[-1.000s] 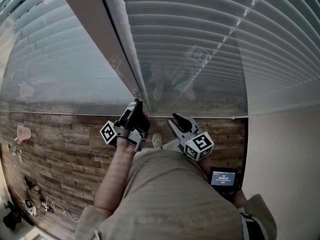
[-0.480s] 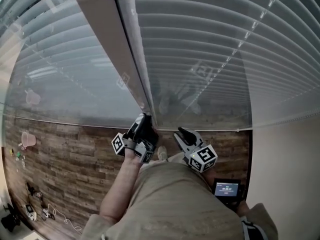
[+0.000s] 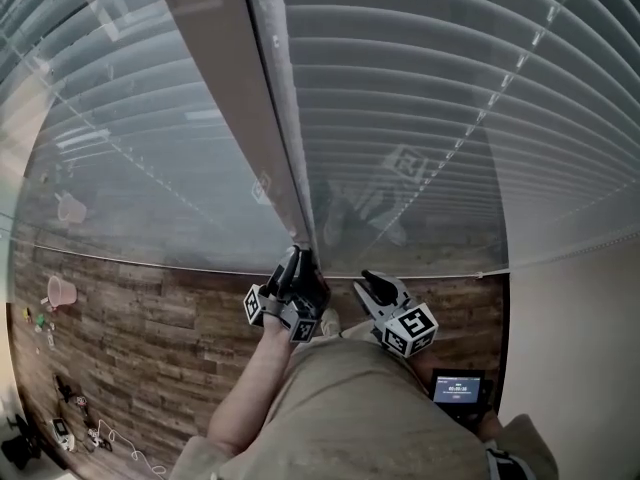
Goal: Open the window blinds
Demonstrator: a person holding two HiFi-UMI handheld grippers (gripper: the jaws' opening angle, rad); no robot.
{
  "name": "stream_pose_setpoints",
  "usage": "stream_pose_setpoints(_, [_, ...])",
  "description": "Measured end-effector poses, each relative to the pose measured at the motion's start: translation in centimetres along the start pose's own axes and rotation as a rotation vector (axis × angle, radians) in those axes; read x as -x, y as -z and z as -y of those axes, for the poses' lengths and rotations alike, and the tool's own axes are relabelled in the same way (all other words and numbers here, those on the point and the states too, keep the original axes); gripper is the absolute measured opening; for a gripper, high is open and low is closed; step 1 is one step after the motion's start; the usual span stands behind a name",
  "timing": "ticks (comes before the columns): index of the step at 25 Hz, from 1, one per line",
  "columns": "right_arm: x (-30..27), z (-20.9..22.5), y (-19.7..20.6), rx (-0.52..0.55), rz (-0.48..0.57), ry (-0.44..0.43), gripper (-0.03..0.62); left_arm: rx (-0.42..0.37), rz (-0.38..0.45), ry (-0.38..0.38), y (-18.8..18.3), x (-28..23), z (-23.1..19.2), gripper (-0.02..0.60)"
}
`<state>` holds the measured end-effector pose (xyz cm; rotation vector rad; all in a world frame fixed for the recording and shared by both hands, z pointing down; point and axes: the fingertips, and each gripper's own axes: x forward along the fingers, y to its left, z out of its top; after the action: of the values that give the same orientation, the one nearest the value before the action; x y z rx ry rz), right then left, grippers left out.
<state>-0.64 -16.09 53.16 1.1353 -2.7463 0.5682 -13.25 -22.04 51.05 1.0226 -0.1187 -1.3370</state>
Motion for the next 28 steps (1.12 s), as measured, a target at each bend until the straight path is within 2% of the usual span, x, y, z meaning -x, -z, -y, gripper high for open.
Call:
stream_pose_setpoints(4, [0.0, -0.2, -0.2, 0.001, -0.003, -0.001, 0.111, 0.035, -0.010, 0.040, 0.3, 0.1, 0.1, 0.135])
stream_pose_setpoints(6, [-0.1, -0.3, -0.3, 0.001, -0.006, -0.003, 0.112, -0.001, -0.017, 0.027, 0.4, 0.0, 0.2, 0.135])
stream_pose_setpoints(7, [-0.1, -0.3, -0.3, 0.002, -0.007, -0.004, 0.112, -0.052, -0.021, 0.006, 0.5, -0.1, 0.3, 0.135])
stream_pose_setpoints(9, [-0.3, -0.4, -0.4, 0.003, -0.009, -0.008, 0.112, -0.210, -0.044, -0.050, 0.7, -0.3, 0.9, 0.135])
stream_pose_setpoints(11, [-0.5, -0.4, -0.5, 0.002, -0.011, -0.011, 0.112, -0.437, -0.102, -0.134, 1.4, -0.8, 1.8, 0.149])
stream_pose_setpoints(12, [-0.6, -0.5, -0.5, 0.001, -0.013, -0.011, 0.112, -0.571, -0.141, -0.195, 1.8, -0.8, 2.1, 0.183])
stream_pose_setpoints(14, [-0.5, -0.5, -0.3, -0.002, -0.018, -0.013, 0.112, -0.876, -0.229, -0.349, 2.6, -0.5, 1.9, 0.192])
stream_pose_setpoints(17, [-0.4, -0.7, 0.1, -0.003, -0.024, -0.019, 0.112, -1.398, -0.376, -0.572, 3.1, 0.1, 1.1, 0.193])
stream_pose_setpoints(19, [-0.3, -0.9, 0.0, -0.003, -0.025, -0.024, 0.112, -1.654, -0.422, -0.675, 3.1, 0.0, 1.0, 0.193])
stream_pose_setpoints(21, [-0.3, -0.8, 0.1, -0.003, -0.023, -0.025, 0.112, -1.815, -0.420, -0.757, 2.8, -0.5, 1.0, 0.193])
stream_pose_setpoints(23, [-0.3, -0.7, 0.3, -0.004, -0.023, -0.024, 0.112, -1.922, -0.402, -0.810, 2.7, -1.0, 1.2, 0.187])
stream_pose_setpoints(24, [-0.3, -0.6, 0.3, -0.005, -0.023, -0.024, 0.111, -1.957, -0.396, -0.824, 2.6, -1.1, 1.2, 0.158])
stream_pose_setpoints(26, [-0.4, -0.5, 0.3, -0.005, -0.021, -0.023, 0.111, -1.984, -0.389, -0.836, 2.4, -1.0, 1.1, 0.146])
stream_pose_setpoints(28, [-0.3, -0.5, 0.3, -0.007, -0.021, -0.019, 0.112, -1.955, -0.378, -0.837, 2.4, -0.9, 1.1, 0.140])
